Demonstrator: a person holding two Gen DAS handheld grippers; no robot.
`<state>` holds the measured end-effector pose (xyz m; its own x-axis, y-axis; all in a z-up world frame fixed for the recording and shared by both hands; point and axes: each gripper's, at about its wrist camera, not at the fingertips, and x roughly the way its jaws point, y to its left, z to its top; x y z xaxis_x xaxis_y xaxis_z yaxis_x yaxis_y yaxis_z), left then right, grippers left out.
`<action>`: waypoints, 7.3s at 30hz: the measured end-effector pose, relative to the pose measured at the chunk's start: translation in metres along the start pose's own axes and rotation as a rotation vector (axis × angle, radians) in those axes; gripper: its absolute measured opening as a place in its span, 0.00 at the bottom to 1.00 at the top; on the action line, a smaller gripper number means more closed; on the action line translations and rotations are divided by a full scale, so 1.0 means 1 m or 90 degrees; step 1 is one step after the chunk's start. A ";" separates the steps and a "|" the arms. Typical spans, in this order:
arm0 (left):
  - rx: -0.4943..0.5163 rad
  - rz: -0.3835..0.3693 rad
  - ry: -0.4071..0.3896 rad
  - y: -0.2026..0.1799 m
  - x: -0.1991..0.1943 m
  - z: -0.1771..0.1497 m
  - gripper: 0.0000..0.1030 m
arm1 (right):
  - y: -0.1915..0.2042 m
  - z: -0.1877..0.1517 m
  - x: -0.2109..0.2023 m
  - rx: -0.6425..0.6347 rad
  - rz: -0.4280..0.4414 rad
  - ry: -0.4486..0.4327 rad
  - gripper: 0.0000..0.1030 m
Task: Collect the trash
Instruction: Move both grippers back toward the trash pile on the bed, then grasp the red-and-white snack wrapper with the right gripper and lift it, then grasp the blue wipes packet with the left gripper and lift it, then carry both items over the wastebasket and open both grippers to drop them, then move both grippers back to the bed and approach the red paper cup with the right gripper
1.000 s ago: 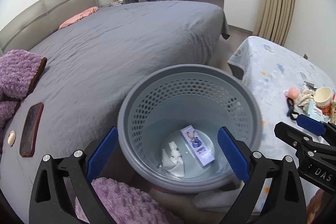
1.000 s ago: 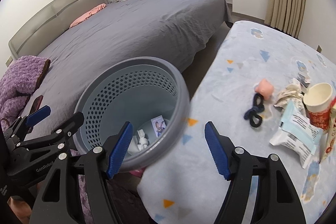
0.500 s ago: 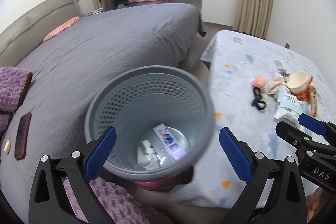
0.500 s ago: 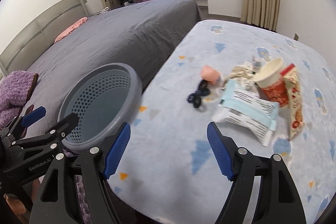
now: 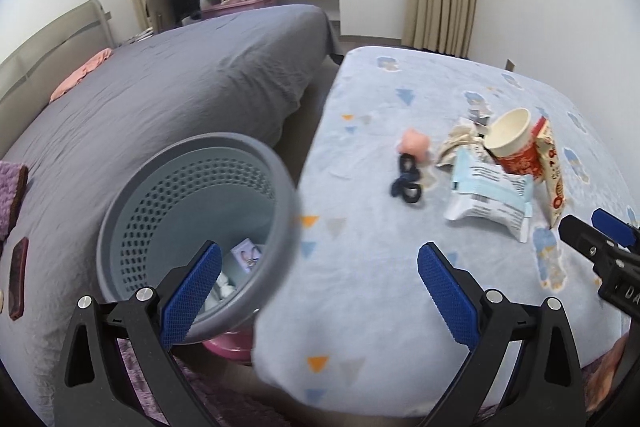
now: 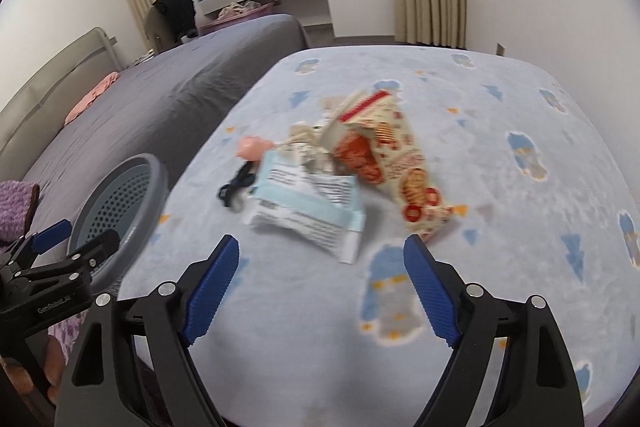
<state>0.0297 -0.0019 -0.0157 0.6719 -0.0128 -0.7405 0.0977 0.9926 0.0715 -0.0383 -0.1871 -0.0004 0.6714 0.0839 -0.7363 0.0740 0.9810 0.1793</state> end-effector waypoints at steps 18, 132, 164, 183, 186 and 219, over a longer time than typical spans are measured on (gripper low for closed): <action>0.001 0.003 0.011 -0.068 0.022 0.016 0.94 | -0.073 0.028 0.037 -0.049 -0.004 0.040 0.80; -0.055 -0.046 0.103 -0.062 0.080 0.003 0.55 | -0.099 0.038 0.052 -0.027 -0.026 0.052 0.36; -0.135 0.064 0.006 0.188 0.041 -0.007 0.56 | 0.247 0.027 0.095 -0.214 0.190 0.089 0.36; -0.173 0.086 0.020 0.214 0.050 -0.018 0.79 | 0.270 0.028 0.118 -0.221 0.164 0.087 0.70; -0.178 0.090 0.026 0.215 0.050 -0.021 0.80 | 0.269 0.025 0.118 -0.224 0.160 0.089 0.70; -0.102 0.009 -0.011 0.116 0.009 0.003 0.85 | 0.111 0.008 0.032 -0.085 0.019 0.021 0.70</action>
<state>0.0495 0.1125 -0.0124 0.6850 0.0000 -0.7285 -0.0288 0.9992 -0.0270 -0.0021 -0.0769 0.0012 0.6470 0.1163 -0.7536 -0.0457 0.9924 0.1139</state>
